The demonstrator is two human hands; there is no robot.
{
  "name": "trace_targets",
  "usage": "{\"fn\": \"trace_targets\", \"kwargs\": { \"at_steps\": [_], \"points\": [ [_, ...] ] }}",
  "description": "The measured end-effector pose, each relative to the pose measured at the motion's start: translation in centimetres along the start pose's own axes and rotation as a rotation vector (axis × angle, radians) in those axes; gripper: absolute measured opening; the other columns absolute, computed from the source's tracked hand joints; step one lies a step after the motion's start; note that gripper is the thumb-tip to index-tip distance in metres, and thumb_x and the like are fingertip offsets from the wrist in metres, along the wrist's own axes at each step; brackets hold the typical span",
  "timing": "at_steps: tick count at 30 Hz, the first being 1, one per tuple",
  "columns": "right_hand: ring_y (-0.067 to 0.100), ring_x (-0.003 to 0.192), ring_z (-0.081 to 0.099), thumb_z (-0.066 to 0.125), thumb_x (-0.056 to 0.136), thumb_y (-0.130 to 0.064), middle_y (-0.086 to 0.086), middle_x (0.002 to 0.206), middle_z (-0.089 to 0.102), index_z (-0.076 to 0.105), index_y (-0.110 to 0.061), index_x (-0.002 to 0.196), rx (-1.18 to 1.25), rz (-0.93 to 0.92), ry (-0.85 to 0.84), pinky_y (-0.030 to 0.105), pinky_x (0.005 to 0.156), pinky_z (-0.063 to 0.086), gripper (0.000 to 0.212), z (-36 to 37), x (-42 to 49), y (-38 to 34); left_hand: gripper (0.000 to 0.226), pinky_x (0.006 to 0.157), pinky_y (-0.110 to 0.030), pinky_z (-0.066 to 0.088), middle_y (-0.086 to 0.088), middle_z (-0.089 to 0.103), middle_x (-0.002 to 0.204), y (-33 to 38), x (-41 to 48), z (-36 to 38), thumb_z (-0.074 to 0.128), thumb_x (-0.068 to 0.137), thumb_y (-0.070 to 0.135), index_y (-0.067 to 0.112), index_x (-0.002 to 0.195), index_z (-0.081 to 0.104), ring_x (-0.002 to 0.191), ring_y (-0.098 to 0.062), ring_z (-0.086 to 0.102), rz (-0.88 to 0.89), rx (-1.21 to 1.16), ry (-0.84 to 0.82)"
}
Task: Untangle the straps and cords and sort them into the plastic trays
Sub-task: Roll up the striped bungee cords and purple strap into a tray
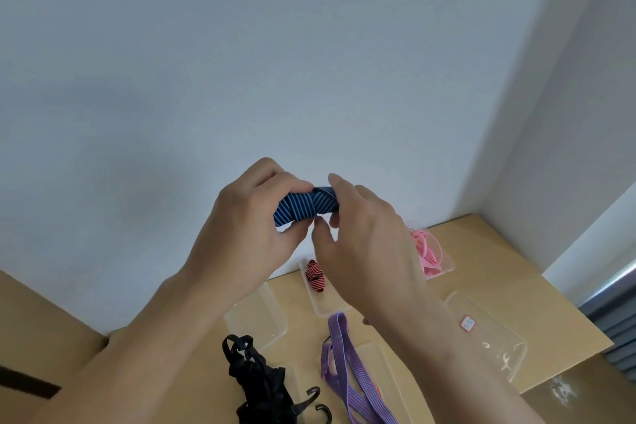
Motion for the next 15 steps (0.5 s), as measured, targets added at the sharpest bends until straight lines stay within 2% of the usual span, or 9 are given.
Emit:
{"fn": "trace_targets", "kwargs": {
  "at_steps": [1, 3, 4, 5, 7, 10, 12, 13, 15],
  "points": [
    [0.016, 0.076, 0.057, 0.052, 0.096, -0.03, -0.005, 0.089, 0.057, 0.049, -0.021, 0.131, 0.061, -0.001, 0.016, 0.036, 0.064, 0.048, 0.036, -0.1, -0.2, -0.1, 0.035, 0.067, -0.022, 0.049, 0.001, 0.063, 0.094, 0.1, -0.1, 0.2, 0.089, 0.072, 0.008, 0.011, 0.104, 0.075, 0.077, -0.017, 0.063, 0.0, 0.003, 0.039],
    [0.013, 0.066, 0.049, 0.045, 0.098, -0.031, -0.006, 0.076, 0.053, 0.05, -0.021, 0.108, 0.249, 0.015, 0.063, 0.033, 0.056, 0.039, 0.015, 0.0, -0.6, -0.4, 0.033, 0.064, -0.026, 0.051, -0.001, 0.064, 0.093, 0.2, -0.2, 0.6, 0.088, 0.074, 0.006, 0.01, 0.105, 0.076, 0.075, -0.019, 0.063, 0.007, 0.003, 0.086],
    [0.016, 0.063, 0.048, 0.04, 0.102, -0.031, -0.003, 0.071, 0.053, 0.05, -0.018, 0.098, 0.363, 0.043, 0.092, 0.035, 0.055, 0.037, 0.017, -0.1, -0.8, -0.4, 0.032, 0.063, -0.028, 0.052, -0.001, 0.064, 0.092, 0.3, -0.2, 0.9, 0.088, 0.075, 0.007, 0.011, 0.105, 0.076, 0.074, -0.019, 0.063, 0.009, 0.003, 0.096],
    [0.019, 0.063, 0.05, 0.035, 0.105, -0.032, 0.0, 0.07, 0.056, 0.054, -0.011, 0.096, 0.449, 0.061, 0.125, 0.038, 0.057, 0.039, 0.029, -0.2, -0.9, -0.4, 0.032, 0.062, -0.03, 0.052, -0.001, 0.064, 0.091, 0.4, -0.1, 1.1, 0.088, 0.075, 0.007, 0.012, 0.105, 0.076, 0.074, -0.019, 0.063, 0.009, 0.007, 0.101],
    [0.021, 0.062, 0.052, 0.032, 0.108, -0.031, 0.003, 0.073, 0.062, 0.06, -0.007, 0.104, 0.526, 0.104, 0.147, 0.041, 0.062, 0.042, 0.037, -0.1, -1.0, -0.2, 0.033, 0.061, -0.029, 0.052, 0.0, 0.064, 0.091, 0.5, 0.0, 1.5, 0.088, 0.075, 0.007, 0.013, 0.105, 0.077, 0.073, -0.018, 0.063, 0.008, 0.02, 0.105],
    [0.013, 0.065, 0.058, 0.037, 0.108, -0.025, 0.0, 0.081, 0.068, 0.06, -0.018, 0.128, 0.552, 0.19, 0.101, 0.036, 0.068, 0.051, 0.031, 0.2, -1.0, 0.1, 0.034, 0.061, -0.026, 0.05, -0.002, 0.065, 0.092, 0.8, 0.2, 1.9, 0.09, 0.074, 0.01, 0.011, 0.105, 0.077, 0.072, -0.019, 0.063, 0.021, 0.027, 0.12],
    [-0.001, 0.068, 0.06, 0.041, 0.108, -0.023, -0.006, 0.083, 0.07, 0.047, -0.024, 0.147, 0.661, 0.227, 0.07, 0.014, 0.066, 0.049, 0.04, 0.6, -0.8, 0.6, 0.032, 0.061, -0.022, 0.049, -0.003, 0.064, 0.091, 0.7, 0.3, 2.1, 0.088, 0.077, 0.014, 0.01, 0.106, 0.076, 0.072, -0.017, 0.062, 0.038, 0.013, 0.153],
    [-0.001, 0.062, 0.058, 0.042, 0.107, -0.023, -0.006, 0.082, 0.071, 0.037, -0.025, 0.153, 0.749, 0.247, 0.055, 0.011, 0.061, 0.045, 0.046, 0.7, -0.7, 0.8, 0.032, 0.064, -0.018, 0.048, -0.003, 0.064, 0.092, 0.8, 0.4, 2.2, 0.087, 0.078, 0.017, 0.01, 0.108, 0.076, 0.073, -0.014, 0.06, 0.032, -0.006, 0.167],
    [0.004, 0.046, 0.047, 0.044, 0.107, -0.026, -0.005, 0.075, 0.07, 0.027, -0.033, 0.154, 0.881, 0.269, 0.016, 0.017, 0.052, 0.039, 0.051, 0.6, -0.5, 1.2, 0.038, 0.069, -0.009, 0.044, 0.0, 0.063, 0.093, 0.7, 0.3, 2.3, 0.087, 0.078, 0.018, 0.013, 0.114, 0.075, 0.077, -0.008, 0.058, -0.019, -0.074, 0.178]
  ]
}}
Point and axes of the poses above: each hand's wrist, its own x-axis towards the middle knuckle, its own z-axis out of the palm, y = z × x, the point moved 1 cm from there along x, towards the middle knuckle
